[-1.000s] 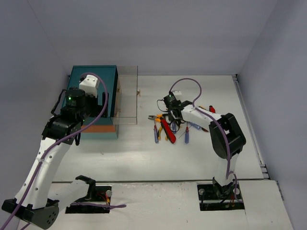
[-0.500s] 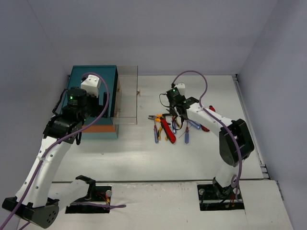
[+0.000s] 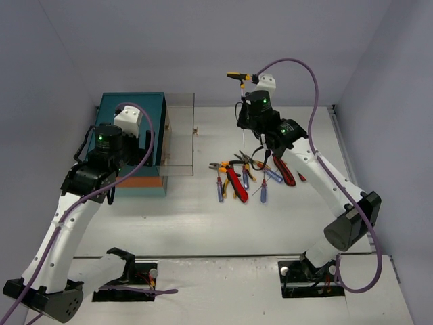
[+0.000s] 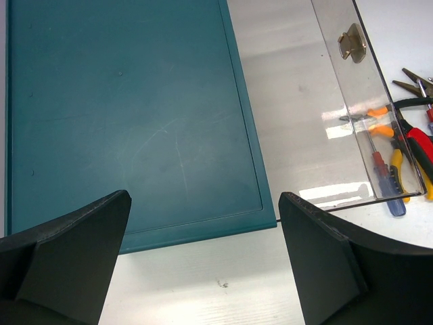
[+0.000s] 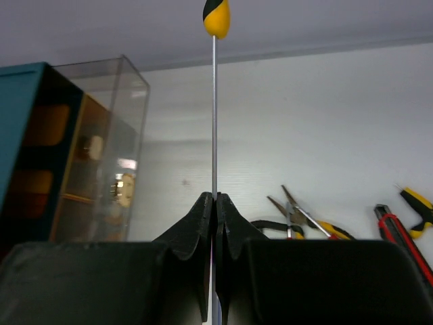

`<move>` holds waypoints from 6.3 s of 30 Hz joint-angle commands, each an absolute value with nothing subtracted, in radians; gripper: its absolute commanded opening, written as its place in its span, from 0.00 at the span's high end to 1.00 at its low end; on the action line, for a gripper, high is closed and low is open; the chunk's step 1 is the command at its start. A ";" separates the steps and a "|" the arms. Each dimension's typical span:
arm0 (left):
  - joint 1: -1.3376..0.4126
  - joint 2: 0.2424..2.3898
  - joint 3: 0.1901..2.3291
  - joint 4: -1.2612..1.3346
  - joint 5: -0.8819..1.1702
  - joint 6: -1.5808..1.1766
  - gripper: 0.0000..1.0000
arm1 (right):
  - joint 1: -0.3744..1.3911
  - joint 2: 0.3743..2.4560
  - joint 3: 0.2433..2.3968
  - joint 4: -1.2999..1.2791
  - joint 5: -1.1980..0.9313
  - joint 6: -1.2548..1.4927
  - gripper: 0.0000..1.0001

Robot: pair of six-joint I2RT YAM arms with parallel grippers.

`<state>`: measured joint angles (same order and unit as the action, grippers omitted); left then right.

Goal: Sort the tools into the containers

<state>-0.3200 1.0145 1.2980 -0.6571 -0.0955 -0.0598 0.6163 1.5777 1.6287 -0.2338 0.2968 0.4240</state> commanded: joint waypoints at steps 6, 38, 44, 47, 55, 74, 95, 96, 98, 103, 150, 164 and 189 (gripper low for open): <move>-0.326 0.999 1.359 -0.624 -0.108 -0.088 0.11 | 0.714 1.679 1.778 -0.087 0.229 0.566 1.00; -0.324 0.897 1.339 -0.684 -0.161 -0.072 0.11 | 0.821 2.036 1.881 0.140 0.184 0.783 0.71; -0.325 0.907 1.346 -0.684 -0.161 -0.066 0.11 | 0.844 2.001 1.879 0.138 0.240 0.680 0.46; -0.324 0.911 1.351 -0.683 -0.163 -0.064 0.11 | 0.855 1.945 1.863 0.135 0.280 0.622 0.40; -0.325 0.935 1.368 -0.680 -0.162 -0.058 0.11 | 0.835 1.686 1.669 0.090 0.477 0.389 0.40; -0.337 1.043 1.405 -0.660 -0.105 -0.093 0.11 | 0.168 1.521 1.074 -0.054 0.301 0.643 0.58; -0.339 1.025 1.376 -0.661 -0.120 -0.080 0.11 | 0.109 1.894 1.201 -0.043 0.298 0.724 0.66; -0.341 1.025 1.376 -0.661 -0.120 -0.078 0.11 | 0.109 1.899 1.199 -0.044 0.306 0.725 0.66; -0.341 1.025 1.376 -0.661 -0.120 -0.075 0.11 | 0.109 1.909 1.198 -0.043 0.318 0.724 0.67; -0.341 1.022 1.370 -0.661 -0.123 -0.072 0.11 | 0.109 1.941 1.189 -0.046 0.345 0.724 0.70; -0.341 0.982 1.384 -0.664 -0.155 -0.053 0.11 | 0.389 1.662 1.745 0.029 0.032 0.450 1.00; -0.338 0.956 1.382 -0.668 -0.149 -0.073 0.11 | 0.618 1.977 2.117 0.135 -0.166 0.664 1.00; -0.339 0.979 1.404 -0.675 -0.152 -0.109 0.11 | 0.675 2.076 2.052 0.195 -0.007 0.644 0.59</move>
<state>-0.3347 0.9572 1.3505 -0.7155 -0.1402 -0.0898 0.6693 2.1616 2.0650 0.1092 -0.0455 0.6850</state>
